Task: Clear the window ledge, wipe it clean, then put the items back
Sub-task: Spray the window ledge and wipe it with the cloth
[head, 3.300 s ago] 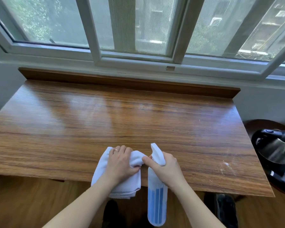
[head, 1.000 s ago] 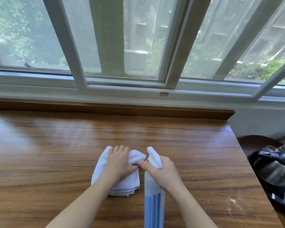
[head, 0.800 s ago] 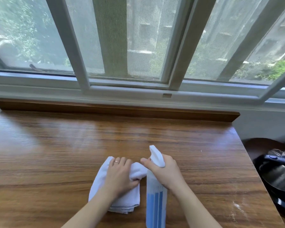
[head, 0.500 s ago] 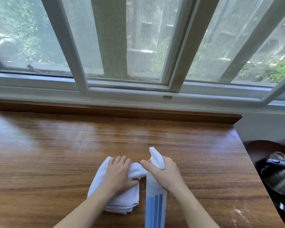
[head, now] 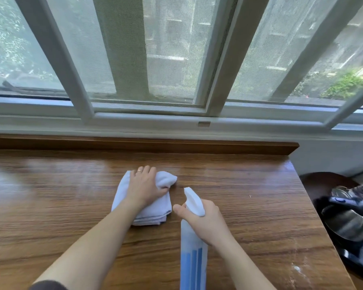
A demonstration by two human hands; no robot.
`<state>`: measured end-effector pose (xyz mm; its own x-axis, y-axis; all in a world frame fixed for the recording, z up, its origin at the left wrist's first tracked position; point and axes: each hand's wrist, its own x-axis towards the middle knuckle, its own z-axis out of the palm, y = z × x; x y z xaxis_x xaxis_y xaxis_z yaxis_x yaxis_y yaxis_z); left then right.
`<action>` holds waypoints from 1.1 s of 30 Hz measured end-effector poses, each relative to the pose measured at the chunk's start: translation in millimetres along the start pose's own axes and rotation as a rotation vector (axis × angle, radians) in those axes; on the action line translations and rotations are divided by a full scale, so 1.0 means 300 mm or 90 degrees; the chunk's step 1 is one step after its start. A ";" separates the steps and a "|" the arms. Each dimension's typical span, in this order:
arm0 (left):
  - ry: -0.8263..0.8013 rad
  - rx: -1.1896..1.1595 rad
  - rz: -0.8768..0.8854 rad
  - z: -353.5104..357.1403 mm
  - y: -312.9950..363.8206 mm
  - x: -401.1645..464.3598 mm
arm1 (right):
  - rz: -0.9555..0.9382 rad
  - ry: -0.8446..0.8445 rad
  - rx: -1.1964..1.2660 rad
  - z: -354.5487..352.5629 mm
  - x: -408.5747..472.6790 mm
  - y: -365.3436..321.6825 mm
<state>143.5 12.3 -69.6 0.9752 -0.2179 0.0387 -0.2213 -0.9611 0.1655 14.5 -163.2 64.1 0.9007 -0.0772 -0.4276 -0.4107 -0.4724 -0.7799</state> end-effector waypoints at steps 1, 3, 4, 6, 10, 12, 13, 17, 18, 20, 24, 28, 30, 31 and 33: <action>-0.011 0.003 -0.005 -0.004 0.001 0.014 | 0.000 0.000 0.003 -0.003 0.001 -0.001; -0.024 0.006 -0.014 -0.003 0.001 0.027 | 0.002 0.003 0.011 -0.009 0.004 0.000; -0.022 0.004 -0.017 -0.004 0.002 0.025 | 0.002 0.005 0.011 -0.011 0.006 0.000; -0.017 0.000 -0.023 -0.008 0.007 0.005 | 0.002 0.008 0.005 -0.011 0.008 0.001; -0.023 -0.002 -0.007 -0.008 0.019 -0.087 | 0.008 0.010 0.013 -0.013 0.012 0.009; -0.011 -0.006 0.020 0.002 0.015 -0.158 | 0.009 0.004 0.024 -0.016 0.012 0.012; 0.000 -0.007 0.034 0.012 0.010 -0.193 | 0.010 0.002 0.030 -0.016 0.012 0.013; 0.046 -0.025 0.046 0.037 -0.005 -0.242 | 0.017 -0.007 0.039 -0.013 0.023 0.011; 0.052 -0.026 0.049 0.037 -0.005 -0.234 | 0.016 -0.009 0.038 -0.011 0.025 0.011; 0.052 -0.020 0.064 0.038 -0.006 -0.211 | 0.016 -0.007 0.040 -0.008 0.032 0.012; 0.042 -0.009 0.076 0.038 -0.015 -0.160 | 0.010 -0.007 0.044 -0.009 0.044 0.004; 0.039 -0.015 0.050 0.027 -0.019 -0.055 | 0.014 0.001 0.037 -0.018 0.060 -0.005; 0.023 -0.013 0.033 0.026 -0.025 0.007 | 0.018 0.000 0.036 -0.021 0.069 -0.008; 0.010 -0.012 0.022 0.026 -0.029 0.039 | 0.021 0.000 0.037 -0.021 0.073 -0.010; -0.016 -0.012 -0.008 0.019 -0.032 0.103 | 0.023 -0.001 0.047 -0.022 0.082 -0.010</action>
<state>175.8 13.8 -75.6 0.9775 -0.2106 0.0120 -0.2091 -0.9604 0.1842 38.8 -169.5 58.9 0.8852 -0.0911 -0.4563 -0.4517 -0.4032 -0.7959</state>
